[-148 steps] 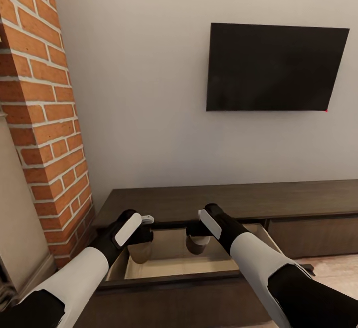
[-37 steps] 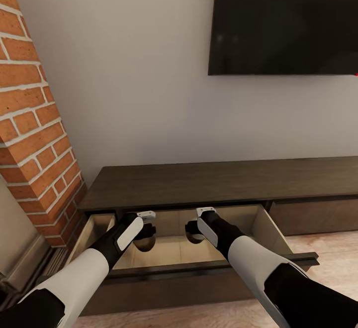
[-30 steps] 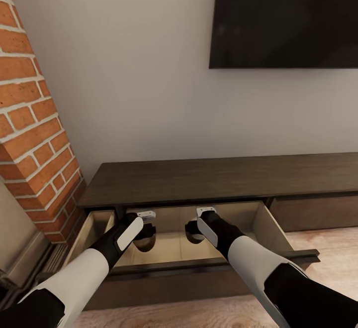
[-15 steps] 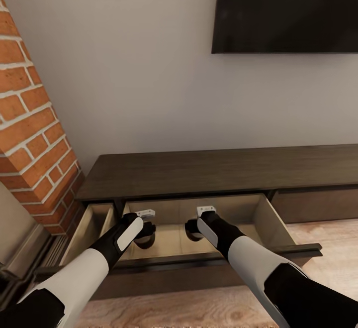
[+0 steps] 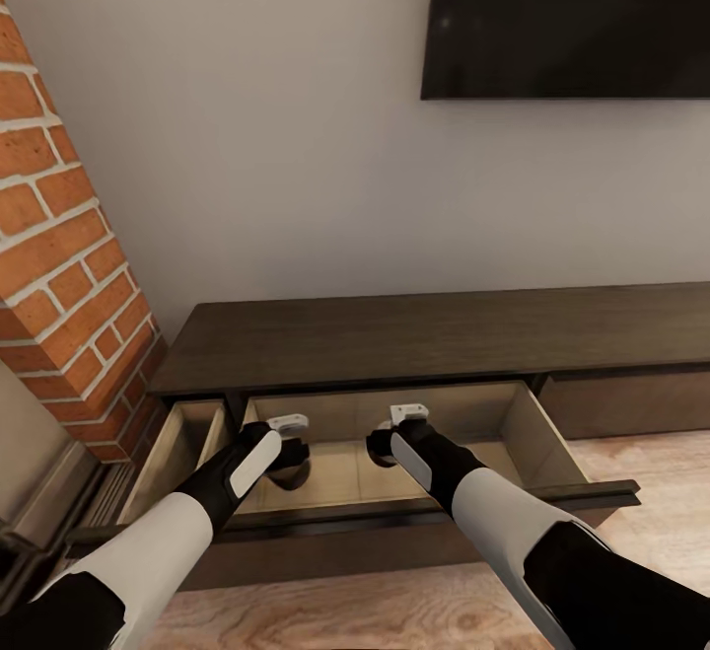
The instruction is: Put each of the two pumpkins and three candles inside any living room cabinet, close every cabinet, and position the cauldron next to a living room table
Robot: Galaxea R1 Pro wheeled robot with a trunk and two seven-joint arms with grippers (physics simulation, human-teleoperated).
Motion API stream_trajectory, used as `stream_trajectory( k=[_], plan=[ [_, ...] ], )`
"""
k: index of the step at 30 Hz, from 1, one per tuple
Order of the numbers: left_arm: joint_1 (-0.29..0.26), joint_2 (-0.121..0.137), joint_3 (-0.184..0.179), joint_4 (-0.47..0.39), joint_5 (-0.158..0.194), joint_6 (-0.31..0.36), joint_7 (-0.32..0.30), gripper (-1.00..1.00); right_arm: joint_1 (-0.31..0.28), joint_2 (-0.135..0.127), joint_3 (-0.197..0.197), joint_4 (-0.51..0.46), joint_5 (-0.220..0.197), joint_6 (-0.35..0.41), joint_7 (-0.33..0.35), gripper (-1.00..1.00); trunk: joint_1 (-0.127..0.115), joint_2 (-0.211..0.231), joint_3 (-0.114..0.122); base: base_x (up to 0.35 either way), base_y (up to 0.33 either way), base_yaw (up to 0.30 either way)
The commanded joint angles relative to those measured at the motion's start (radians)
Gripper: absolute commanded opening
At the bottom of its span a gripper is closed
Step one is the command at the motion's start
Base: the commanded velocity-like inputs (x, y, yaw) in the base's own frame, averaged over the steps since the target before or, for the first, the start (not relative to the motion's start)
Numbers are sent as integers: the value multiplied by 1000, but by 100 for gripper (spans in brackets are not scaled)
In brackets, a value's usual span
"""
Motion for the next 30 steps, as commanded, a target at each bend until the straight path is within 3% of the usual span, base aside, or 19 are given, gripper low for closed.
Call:
stream_trajectory(
  k=[1, 5, 18, 30],
  plan=[
    [-1, 3, -4, -1, -2, 1, -2, -100, -1, 0, 5, 0, -8, 2, -7, -100, 0, 0, -1, 71, 34, 0],
    [-1, 6, -3, -1, -34, 0, -27, -100, -1, 0, 6, 0, -8, 2, -7, -100, 0, 0, -1, 183, 85, 0],
    [-1, 6, -6, -1, -40, -2, -31, -100, -1, 0, 11, 1, -10, 33, -7, -100, 0, 0, -1, 25, 10, 0],
    [-1, 4, -3, 3, -39, -2, -31, -100, -1, 0, 12, 1, -11, 37, -7, -100, 5, -3, -47, 0, 0, 0]
  ],
)
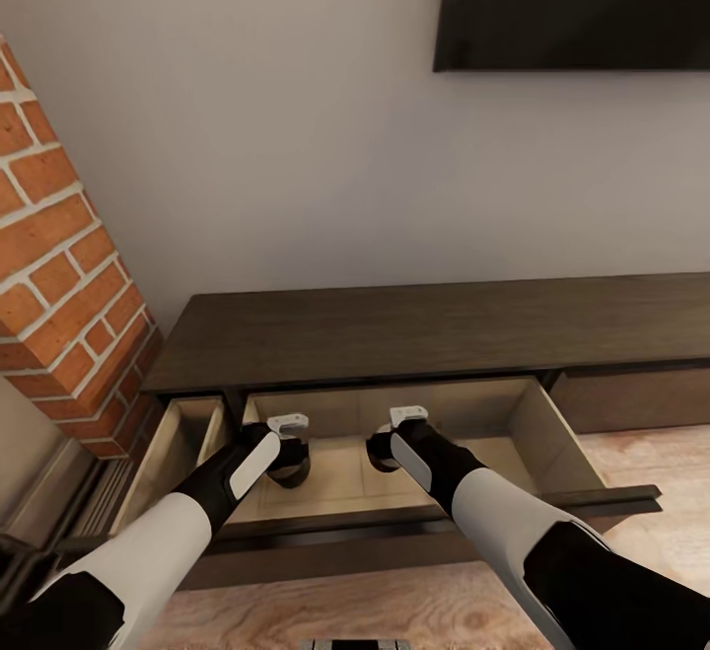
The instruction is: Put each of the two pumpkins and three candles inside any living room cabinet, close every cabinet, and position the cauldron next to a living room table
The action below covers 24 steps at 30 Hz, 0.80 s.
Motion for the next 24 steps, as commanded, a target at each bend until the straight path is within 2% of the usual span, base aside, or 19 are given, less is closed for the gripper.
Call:
stream_trajectory(
  k=[1, 6, 14, 20, 24],
  plan=[
    [-1, -1, -5, 3, 8, 0, 10, -100, -1, 0, 5, -1, -6, 2, -7, -100, 0, -1, -5, 0, 0, 0],
    [-1, -4, -4, 16, 6, -1, 10, -100, -1, 0, 5, -1, -5, 2, -7, -100, 2, -2, -24, 0, 0, 0],
    [-1, -7, -4, 17, 6, -2, 10, -100, -1, 0, 5, -1, -5, 0, -7, -100, 2, -2, -24, 0, 0, 0],
    [-1, -8, -4, 17, 6, -2, 10, -100, -1, 0, 5, -1, -5, -2, -7, -100, 5, -3, -47, 0, 0, 0],
    [-1, -9, -4, 15, 6, -2, 10, -100, -1, 0, 5, -1, -5, -3, -7, -100, 5, -3, -47, 0, 0, 0]
  ],
)
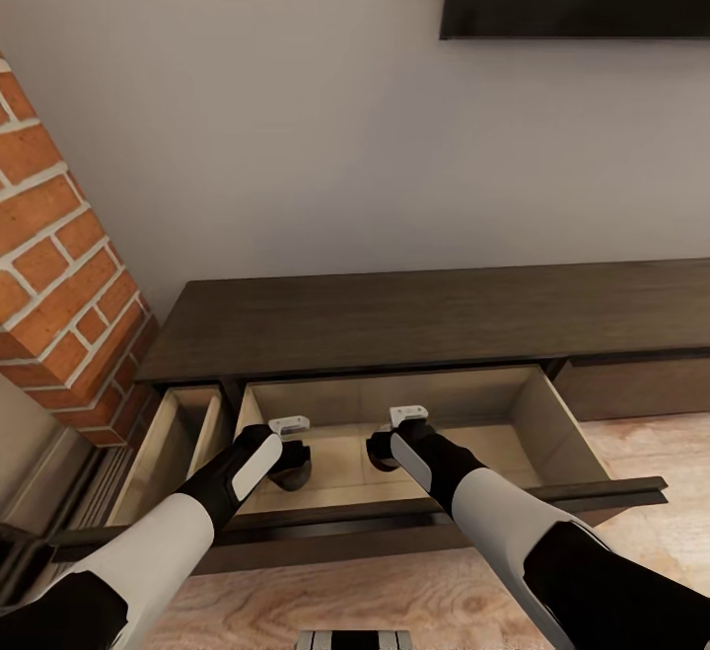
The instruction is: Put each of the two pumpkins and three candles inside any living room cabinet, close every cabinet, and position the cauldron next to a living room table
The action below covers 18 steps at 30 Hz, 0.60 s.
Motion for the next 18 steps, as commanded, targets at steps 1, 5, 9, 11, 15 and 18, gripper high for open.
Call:
stream_trajectory(
  k=[1, 5, 9, 11, 15, 18],
  plan=[
    [-1, 1, -5, -2, 9, 1, 10, -100, -1, 0, 5, -1, -8, 2, -7, -100, 0, 0, -1, 0, 0, 0],
    [-1, 1, -5, -6, 9, 1, 10, -100, -1, 0, 6, -1, -8, 2, -7, -100, 0, 0, -1, 0, 0, 0],
    [-1, 2, -5, -6, 10, 1, 10, -100, -1, 0, 6, -1, -8, 2, -7, -100, 0, 0, -1, 0, 0, 0],
    [-1, 2, -5, -7, 10, 0, 10, -100, -1, 0, 6, -1, -8, 2, -7, -100, 0, 0, -1, 0, 0, 0],
    [-1, 3, -5, -7, 10, -18, 10, -100, -1, 0, 7, -1, -8, 1, -6, -100, 0, 0, -1, 0, 0, 0],
    [-1, 3, -5, -6, 9, -24, 10, -100, -1, 0, 7, -1, -8, 1, -6, -100, 0, 0, -1, 0, 0, 0]
  ],
)
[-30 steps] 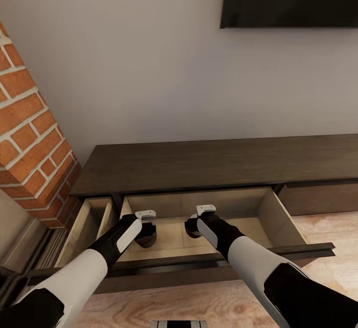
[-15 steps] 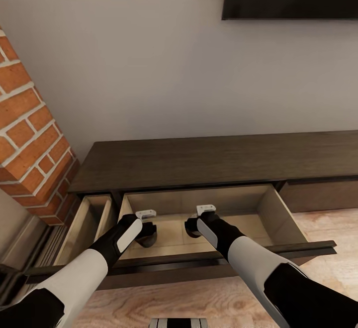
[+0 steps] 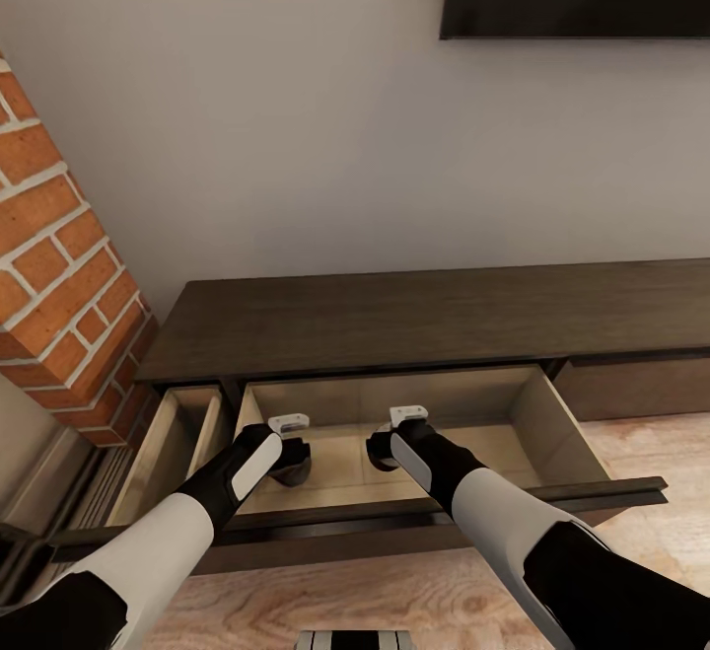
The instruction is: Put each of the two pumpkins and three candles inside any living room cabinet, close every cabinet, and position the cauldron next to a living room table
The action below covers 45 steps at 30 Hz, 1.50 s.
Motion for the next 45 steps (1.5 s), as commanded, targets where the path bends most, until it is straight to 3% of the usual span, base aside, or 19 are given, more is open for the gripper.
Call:
stream_trajectory(
  k=[1, 12, 13, 39, 40, 45],
  plan=[
    [-1, 1, -5, -1, 11, 0, 10, -100, -1, 0, 5, -1, -8, 3, -7, -100, 0, 0, -1, 0, 0, 0],
    [-1, -1, -5, 0, 11, -1, 10, -100, -1, 0, 16, -1, -8, 1, -7, -100, 0, 0, -1, 0, 0, 0],
    [-1, -1, -5, 0, 11, -1, 10, 100, -1, 0, 20, -1, -8, 0, -7, -100, 0, 0, -1, 0, 0, 0],
    [-1, 0, -8, 5, 12, -26, 8, 100, -1, 0, 28, -1, -8, 2, -7, -100, 0, 0, -1, 0, 0, 0],
    [-1, 0, -8, 5, 12, -26, 8, 100, -1, 0, 28, -1, -8, 2, -7, 100, 0, 0, -1, 0, 0, 0],
    [-1, 0, -8, 5, 12, -27, 8, 100, -1, 0, 29, -1, -8, 2, 2, 100, 0, 0, -1, 0, 0, 0]
  ],
)
